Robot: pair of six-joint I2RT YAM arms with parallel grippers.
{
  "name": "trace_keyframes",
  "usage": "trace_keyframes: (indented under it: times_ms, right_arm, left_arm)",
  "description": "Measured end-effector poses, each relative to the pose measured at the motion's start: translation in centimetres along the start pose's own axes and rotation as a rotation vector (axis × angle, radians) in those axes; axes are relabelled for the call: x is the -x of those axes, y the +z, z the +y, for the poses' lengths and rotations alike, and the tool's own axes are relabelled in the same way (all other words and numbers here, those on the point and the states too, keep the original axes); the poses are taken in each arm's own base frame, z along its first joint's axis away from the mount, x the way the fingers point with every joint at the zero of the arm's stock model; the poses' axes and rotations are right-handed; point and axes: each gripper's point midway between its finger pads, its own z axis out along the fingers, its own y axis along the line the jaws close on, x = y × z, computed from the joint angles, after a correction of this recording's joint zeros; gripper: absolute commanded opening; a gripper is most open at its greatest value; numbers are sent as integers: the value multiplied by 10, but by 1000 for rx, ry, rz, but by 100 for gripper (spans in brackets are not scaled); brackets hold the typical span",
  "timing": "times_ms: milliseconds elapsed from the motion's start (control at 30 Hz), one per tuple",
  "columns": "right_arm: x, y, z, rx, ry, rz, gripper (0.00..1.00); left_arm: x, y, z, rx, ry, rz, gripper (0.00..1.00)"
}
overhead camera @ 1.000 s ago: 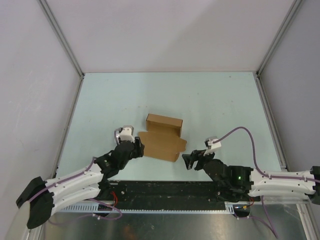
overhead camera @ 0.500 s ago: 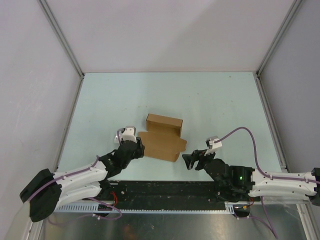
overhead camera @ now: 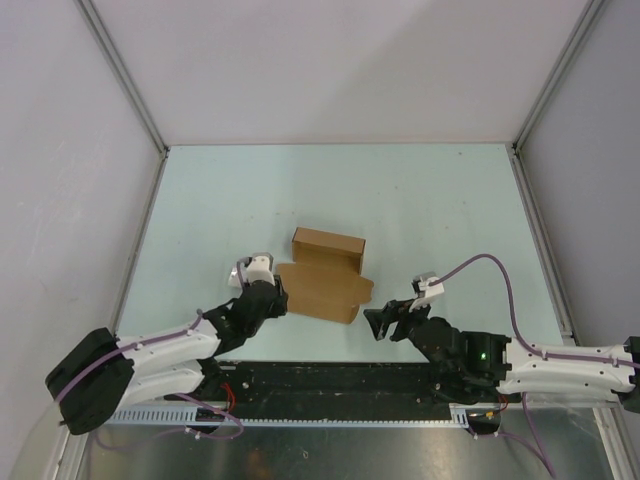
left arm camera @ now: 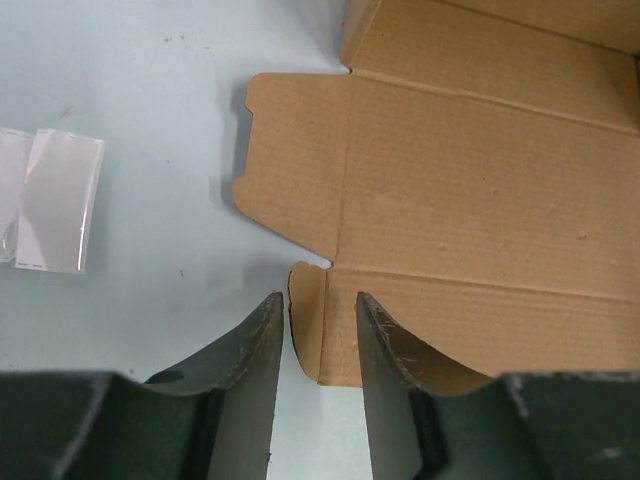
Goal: Fold the paper box
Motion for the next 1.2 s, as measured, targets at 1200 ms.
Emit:
trace_keyframes:
  times_ms: [1200]
  right_arm:
    - [2,-13,7,42,-9,-16,75]
  left_arm:
    - [-12,14,-40,124,389,119,11]
